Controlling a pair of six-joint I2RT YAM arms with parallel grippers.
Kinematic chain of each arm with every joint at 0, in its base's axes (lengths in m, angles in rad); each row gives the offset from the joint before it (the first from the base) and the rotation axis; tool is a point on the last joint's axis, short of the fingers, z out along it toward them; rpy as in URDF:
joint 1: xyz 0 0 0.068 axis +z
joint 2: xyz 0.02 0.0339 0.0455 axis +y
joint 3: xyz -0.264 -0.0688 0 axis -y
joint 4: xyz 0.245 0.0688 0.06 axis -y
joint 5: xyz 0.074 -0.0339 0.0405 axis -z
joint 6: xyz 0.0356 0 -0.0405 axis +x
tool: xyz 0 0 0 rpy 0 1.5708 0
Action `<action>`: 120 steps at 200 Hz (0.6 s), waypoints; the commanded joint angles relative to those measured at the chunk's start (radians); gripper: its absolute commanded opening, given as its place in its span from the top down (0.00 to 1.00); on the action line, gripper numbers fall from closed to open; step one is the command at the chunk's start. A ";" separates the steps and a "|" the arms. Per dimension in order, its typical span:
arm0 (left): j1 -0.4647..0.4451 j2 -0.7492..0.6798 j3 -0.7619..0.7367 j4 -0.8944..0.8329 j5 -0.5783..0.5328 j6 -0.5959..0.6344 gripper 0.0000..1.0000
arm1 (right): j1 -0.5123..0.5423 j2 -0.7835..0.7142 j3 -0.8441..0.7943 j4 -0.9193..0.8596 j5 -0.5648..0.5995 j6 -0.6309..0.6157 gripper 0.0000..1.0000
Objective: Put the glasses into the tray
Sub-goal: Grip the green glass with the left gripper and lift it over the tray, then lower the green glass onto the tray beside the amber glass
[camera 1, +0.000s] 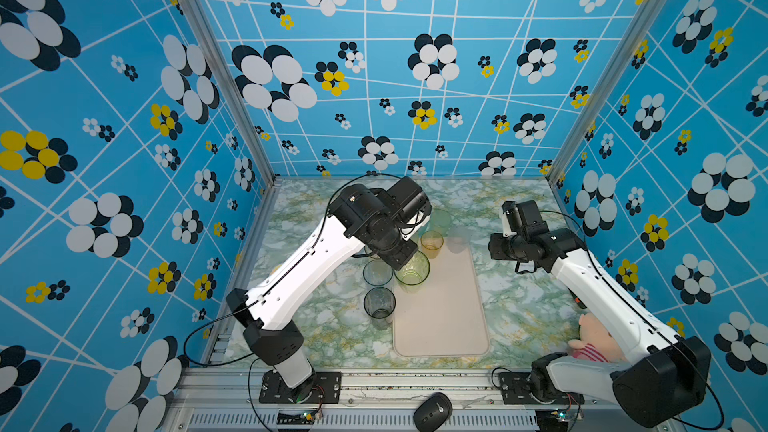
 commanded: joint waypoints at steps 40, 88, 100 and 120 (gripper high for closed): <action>0.064 0.070 -0.068 0.216 -0.041 0.075 0.98 | -0.007 0.024 0.014 -0.018 -0.013 -0.006 0.53; 0.137 0.057 -0.204 0.372 0.029 0.067 0.98 | -0.007 0.048 0.026 -0.013 -0.019 -0.006 0.53; 0.142 0.069 -0.213 0.386 0.034 0.073 0.98 | -0.007 0.051 0.029 -0.010 -0.022 -0.003 0.53; 0.155 0.098 -0.219 0.399 0.043 0.079 0.98 | -0.007 0.058 0.027 -0.004 -0.025 0.002 0.53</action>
